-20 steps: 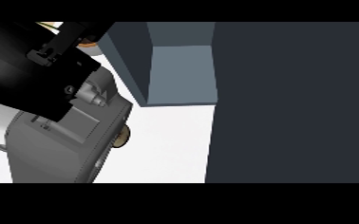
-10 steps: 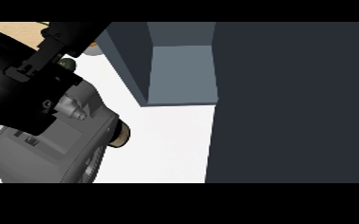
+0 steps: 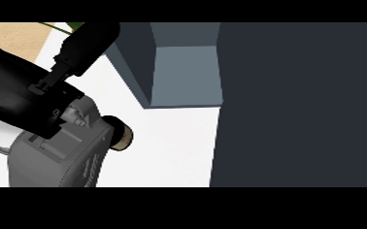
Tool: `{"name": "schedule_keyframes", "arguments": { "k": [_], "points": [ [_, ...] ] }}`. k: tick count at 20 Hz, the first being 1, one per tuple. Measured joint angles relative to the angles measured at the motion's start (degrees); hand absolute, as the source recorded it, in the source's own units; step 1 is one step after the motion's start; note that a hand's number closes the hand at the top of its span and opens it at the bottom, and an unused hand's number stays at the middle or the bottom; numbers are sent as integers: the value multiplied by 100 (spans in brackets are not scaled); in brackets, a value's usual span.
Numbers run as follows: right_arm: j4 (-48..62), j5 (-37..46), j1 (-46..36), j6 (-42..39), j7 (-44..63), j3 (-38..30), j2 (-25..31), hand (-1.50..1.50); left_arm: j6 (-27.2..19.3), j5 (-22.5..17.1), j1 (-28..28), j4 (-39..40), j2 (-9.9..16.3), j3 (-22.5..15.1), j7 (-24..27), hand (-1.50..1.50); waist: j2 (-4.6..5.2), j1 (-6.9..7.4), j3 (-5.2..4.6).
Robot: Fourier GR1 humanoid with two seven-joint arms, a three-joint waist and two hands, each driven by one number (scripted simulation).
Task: Pick up the wine, place it into the cabinet and close the cabinet
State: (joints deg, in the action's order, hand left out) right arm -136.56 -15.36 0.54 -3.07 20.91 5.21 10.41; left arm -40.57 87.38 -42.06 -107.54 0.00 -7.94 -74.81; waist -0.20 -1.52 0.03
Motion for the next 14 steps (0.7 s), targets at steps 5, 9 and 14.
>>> {"name": "schedule_keyframes", "arguments": {
  "k": [5, 9, 14],
  "points": [
    [2, -9, 166, -143, -160, -167, 34, -150, -383, -70, 654, 20, 0, 6, 52, -150, 9, 27, -1],
    [3, -30, 197, -246, -219, -339, 74, -150, -730, 5, 1249, 72, 0, 15, 58, -150, 11, 42, -2],
    [-18, -77, 381, -442, -292, -479, 104, -150, -1198, 137, 2001, 22, 0, 72, 75, -150, 6, 60, -3]
  ]
}}
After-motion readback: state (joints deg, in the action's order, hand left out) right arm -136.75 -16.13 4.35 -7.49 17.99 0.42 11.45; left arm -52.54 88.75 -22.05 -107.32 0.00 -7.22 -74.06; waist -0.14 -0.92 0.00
